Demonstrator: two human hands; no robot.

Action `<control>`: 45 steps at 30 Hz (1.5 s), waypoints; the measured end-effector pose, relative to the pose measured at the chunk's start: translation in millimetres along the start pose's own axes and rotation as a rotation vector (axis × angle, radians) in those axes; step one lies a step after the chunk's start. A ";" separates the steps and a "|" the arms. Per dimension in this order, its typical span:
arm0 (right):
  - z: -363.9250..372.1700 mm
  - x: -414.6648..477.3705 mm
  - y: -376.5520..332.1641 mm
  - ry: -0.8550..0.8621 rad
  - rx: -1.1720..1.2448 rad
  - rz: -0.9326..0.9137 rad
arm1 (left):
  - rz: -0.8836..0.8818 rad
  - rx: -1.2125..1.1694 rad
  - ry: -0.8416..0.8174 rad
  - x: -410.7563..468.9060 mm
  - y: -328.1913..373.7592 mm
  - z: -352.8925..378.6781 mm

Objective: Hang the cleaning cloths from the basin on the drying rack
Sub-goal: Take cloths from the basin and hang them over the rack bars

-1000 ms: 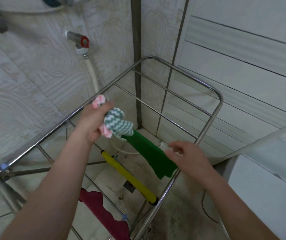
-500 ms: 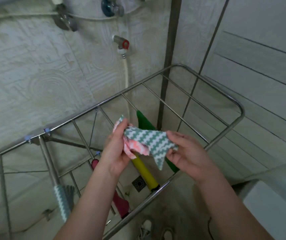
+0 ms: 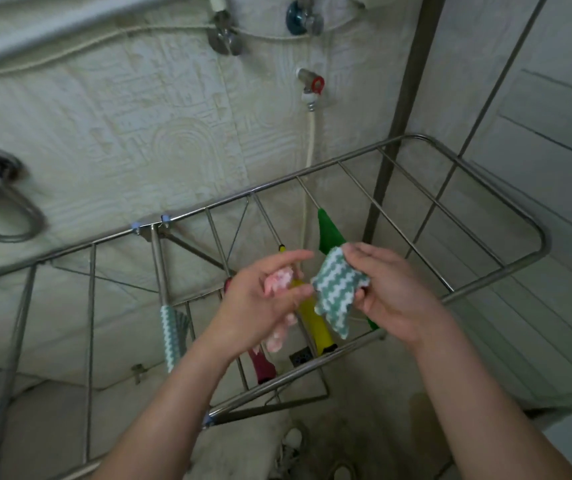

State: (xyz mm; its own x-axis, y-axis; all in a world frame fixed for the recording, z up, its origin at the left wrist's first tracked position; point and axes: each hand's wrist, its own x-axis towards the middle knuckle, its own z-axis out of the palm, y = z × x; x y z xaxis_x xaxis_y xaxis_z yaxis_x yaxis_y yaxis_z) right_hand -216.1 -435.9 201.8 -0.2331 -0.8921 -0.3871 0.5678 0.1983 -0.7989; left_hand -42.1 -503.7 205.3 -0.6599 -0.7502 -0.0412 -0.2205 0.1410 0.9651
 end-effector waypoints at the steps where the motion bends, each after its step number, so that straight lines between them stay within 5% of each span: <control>1: 5.8 0.6 1.0 -0.023 -0.077 -0.003 | 0.074 0.144 0.015 -2.8 -0.9 1.2; 3: 18.0 4.3 4.1 -0.078 -0.223 -0.026 | 0.206 0.387 0.071 -5.3 -3.2 0.5; 7: 41.3 14.5 9.5 -0.133 -0.450 -0.050 | 0.303 0.447 0.163 -7.9 -4.3 -11.9; 13: 61.3 33.7 -0.9 -0.312 -0.661 -0.020 | -0.139 -0.085 0.209 -5.6 8.8 -64.1; 17: 70.1 58.4 -6.4 -0.319 -1.018 -0.112 | -0.237 0.027 0.056 6.7 1.6 -108.7; 20: 76.9 83.3 -10.7 -0.258 -1.200 -0.132 | -0.224 0.142 0.101 15.5 -6.1 -135.8; 33: 108.7 134.6 -23.6 -0.182 -0.362 -0.146 | -0.205 -0.133 0.324 43.5 -19.2 -201.9; 37: 115.1 182.8 -3.0 0.017 -0.422 -0.039 | -0.355 -0.091 0.350 71.8 -49.7 -211.9; 41: 112.3 238.6 49.0 0.165 -0.641 0.179 | -0.486 0.211 0.370 111.3 -112.9 -209.9; 45: 111.7 270.2 74.3 0.206 -0.691 0.181 | -0.510 0.497 0.393 135.7 -148.1 -211.3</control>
State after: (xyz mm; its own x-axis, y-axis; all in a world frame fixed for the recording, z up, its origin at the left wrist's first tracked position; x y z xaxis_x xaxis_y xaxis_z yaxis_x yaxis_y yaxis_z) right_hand -148.7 -707.5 89.3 -0.3648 -0.7407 -0.5642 0.0009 0.6057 -0.7957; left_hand 52.8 -762.9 111.4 -0.1119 -0.9587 -0.2616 -0.7802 -0.0783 0.6206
